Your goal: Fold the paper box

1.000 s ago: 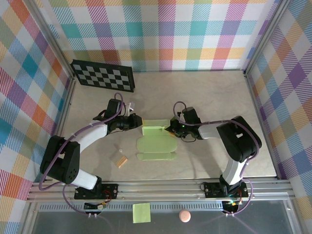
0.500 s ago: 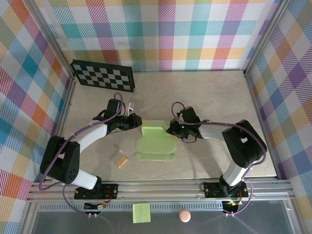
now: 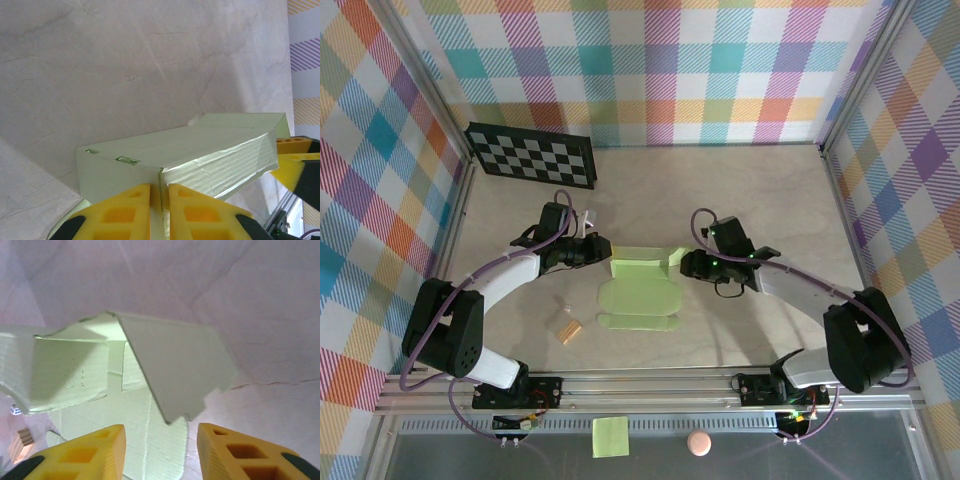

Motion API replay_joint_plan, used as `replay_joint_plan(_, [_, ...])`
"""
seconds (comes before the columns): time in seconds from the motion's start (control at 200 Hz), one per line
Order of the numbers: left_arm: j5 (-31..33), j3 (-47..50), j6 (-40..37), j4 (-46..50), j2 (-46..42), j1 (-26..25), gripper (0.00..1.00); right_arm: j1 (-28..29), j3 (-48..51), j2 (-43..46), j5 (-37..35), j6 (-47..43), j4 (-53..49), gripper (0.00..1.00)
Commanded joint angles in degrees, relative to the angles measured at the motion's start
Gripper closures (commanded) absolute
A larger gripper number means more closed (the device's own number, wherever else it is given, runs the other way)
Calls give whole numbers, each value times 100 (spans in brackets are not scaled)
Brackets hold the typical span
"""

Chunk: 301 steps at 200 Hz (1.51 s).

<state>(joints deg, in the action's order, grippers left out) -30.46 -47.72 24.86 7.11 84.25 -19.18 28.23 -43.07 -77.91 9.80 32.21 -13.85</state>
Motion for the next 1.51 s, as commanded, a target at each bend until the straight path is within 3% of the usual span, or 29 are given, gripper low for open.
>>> replay_joint_plan(0.0, [268,125,-18,696,65,11,86,-152,-82,113,-282,-646,-386,54])
replay_joint_plan(0.32, [257,110,-5,703,73,11,86,-378,-503,-452,370,-1820,71,47])
replay_joint_plan(0.485, [274,104,26,662,79,11,86,-379,-737,-808,497,-1885,-11,58])
replay_joint_plan(0.61, [253,80,36,655,114,11,86,-324,-726,-777,467,-1768,-201,72])
replay_joint_plan(0.845, [284,89,45,666,101,11,86,-17,-632,-390,31,-1055,-833,82])
replay_joint_plan(1.23, [289,95,106,658,49,-51,85,930,-1069,-355,-1036,162,-1714,87])
replay_joint_plan(1.5, [266,202,126,806,-240,-125,82,948,-1582,-832,-1335,179,-1518,86])
